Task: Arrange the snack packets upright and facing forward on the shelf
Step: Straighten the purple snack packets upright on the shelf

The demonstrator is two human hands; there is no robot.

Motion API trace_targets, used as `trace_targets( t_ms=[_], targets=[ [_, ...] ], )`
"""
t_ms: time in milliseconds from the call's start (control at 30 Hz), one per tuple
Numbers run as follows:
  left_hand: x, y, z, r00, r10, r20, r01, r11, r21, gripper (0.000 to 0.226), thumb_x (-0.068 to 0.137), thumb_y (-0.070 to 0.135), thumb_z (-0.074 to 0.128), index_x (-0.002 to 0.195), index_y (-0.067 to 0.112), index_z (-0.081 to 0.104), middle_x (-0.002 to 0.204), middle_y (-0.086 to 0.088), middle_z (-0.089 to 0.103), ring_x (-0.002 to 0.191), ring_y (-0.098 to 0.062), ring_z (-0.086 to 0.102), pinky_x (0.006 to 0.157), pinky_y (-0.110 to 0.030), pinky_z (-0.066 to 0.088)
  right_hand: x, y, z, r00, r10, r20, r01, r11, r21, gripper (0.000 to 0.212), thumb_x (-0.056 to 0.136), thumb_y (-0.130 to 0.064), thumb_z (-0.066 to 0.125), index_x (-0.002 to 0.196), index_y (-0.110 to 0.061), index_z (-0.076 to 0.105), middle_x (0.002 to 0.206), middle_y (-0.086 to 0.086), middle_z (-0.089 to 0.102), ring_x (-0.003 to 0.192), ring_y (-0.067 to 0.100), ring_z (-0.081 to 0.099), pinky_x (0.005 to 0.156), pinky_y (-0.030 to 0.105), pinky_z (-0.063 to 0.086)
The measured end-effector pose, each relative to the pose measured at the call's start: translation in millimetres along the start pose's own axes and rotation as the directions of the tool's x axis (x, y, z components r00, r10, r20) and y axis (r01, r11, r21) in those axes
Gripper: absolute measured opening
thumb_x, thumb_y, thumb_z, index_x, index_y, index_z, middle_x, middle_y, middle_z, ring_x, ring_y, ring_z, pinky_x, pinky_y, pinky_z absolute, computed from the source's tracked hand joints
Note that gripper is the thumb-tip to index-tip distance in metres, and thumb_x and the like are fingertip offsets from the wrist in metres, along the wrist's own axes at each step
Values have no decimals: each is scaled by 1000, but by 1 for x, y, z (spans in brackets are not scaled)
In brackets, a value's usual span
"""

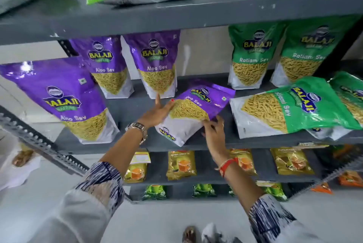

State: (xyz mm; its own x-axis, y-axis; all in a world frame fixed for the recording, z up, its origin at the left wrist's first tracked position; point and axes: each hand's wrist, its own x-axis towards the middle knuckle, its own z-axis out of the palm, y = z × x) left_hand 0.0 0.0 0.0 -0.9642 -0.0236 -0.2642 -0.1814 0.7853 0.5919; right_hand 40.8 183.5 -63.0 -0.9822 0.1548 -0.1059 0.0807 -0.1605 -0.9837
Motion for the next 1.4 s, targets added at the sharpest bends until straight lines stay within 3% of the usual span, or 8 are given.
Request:
trace_targets(
  t_ms=[67,200,300,467,633,1067,1267,1400],
  targets=[
    [16,-7,-4,992,-66,109,69,997,-25,62,86,63,27,118,17,55,119,-9,54,90,-21,52,85,-34,44,13,8,7,976,203,-83,-192,974,123,25,87,-25,60,112,-20,56,120,13,57,107,29,60,88,45,53],
    [44,-22,-4,982,-164,91,184,933,-310,28,90,36,49,79,13,61,79,-11,62,55,-7,61,48,-16,45,33,17,15,930,339,-145,-319,937,146,24,85,-33,61,95,-13,53,114,16,63,103,31,62,92,49,53],
    [59,-35,1,975,-150,163,215,822,-528,24,85,25,58,94,5,66,99,-14,71,80,-17,69,72,-24,55,42,18,22,900,372,-226,-324,919,224,18,86,-30,60,84,-15,51,107,13,62,103,31,60,98,51,49],
    [52,-35,6,964,-156,216,262,693,-672,30,86,18,56,108,-1,63,103,-11,69,73,-15,66,68,-22,54,44,19,22,884,396,-250,-327,904,274,11,91,-21,53,86,-11,50,90,12,61,87,27,57,84,42,50],
    [26,-38,18,958,-178,225,286,545,-788,13,86,16,54,79,12,63,56,4,71,59,-13,66,60,-24,51,23,12,7,911,343,-227,-244,896,372,21,93,-10,50,74,-16,44,74,6,55,69,19,54,63,33,44],
    [-129,6,32,965,-89,-247,-189,417,-889,23,90,6,45,70,16,50,40,13,53,35,1,45,35,-12,33,-66,-62,-44,987,-141,-72,154,959,237,17,90,-18,55,74,-25,57,68,-3,59,68,17,51,61,27,42],
    [-153,-4,39,933,-108,-343,-276,399,-875,24,88,2,45,71,19,51,47,15,54,46,0,47,44,-14,38,-85,-69,-49,977,-206,50,191,959,209,12,93,-18,52,83,-23,55,69,-11,61,64,3,57,57,18,48],
    [-142,-18,38,895,-218,-390,-255,467,-846,28,87,2,45,69,21,52,53,6,48,53,-13,41,51,-27,35,-72,-63,-31,977,-189,94,174,975,141,10,94,-16,51,86,-21,54,78,-6,61,73,5,59,69,27,51]
  ],
)
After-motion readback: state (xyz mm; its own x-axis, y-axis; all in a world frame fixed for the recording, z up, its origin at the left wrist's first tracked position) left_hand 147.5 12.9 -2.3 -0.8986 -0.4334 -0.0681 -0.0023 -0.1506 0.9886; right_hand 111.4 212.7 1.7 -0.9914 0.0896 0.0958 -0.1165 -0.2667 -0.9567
